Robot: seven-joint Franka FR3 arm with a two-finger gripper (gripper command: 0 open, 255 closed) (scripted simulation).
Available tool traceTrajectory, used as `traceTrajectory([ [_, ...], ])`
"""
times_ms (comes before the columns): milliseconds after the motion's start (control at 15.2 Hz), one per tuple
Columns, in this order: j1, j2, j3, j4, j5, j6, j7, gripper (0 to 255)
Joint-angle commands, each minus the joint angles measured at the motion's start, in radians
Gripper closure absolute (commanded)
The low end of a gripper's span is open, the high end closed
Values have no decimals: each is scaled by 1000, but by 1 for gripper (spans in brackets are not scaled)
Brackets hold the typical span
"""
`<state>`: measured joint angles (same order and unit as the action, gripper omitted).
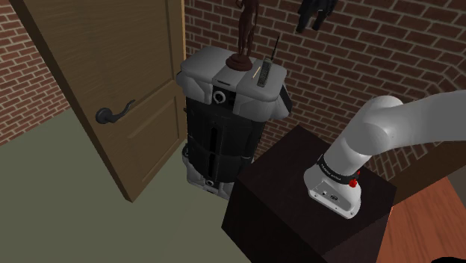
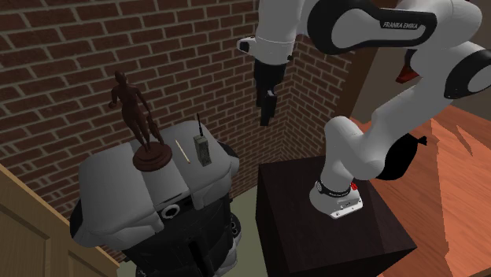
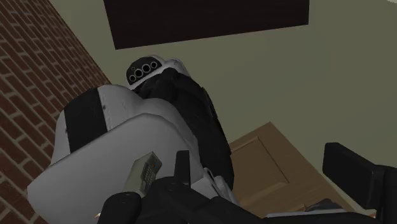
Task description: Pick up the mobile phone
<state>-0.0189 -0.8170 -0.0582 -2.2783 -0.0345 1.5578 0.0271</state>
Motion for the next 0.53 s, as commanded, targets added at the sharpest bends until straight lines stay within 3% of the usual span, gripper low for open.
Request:
traceTrajectory([
  [0,0,0,0,0,0,0,0,0],
  [462,-89,222,43,11,4,183,247,0],
])
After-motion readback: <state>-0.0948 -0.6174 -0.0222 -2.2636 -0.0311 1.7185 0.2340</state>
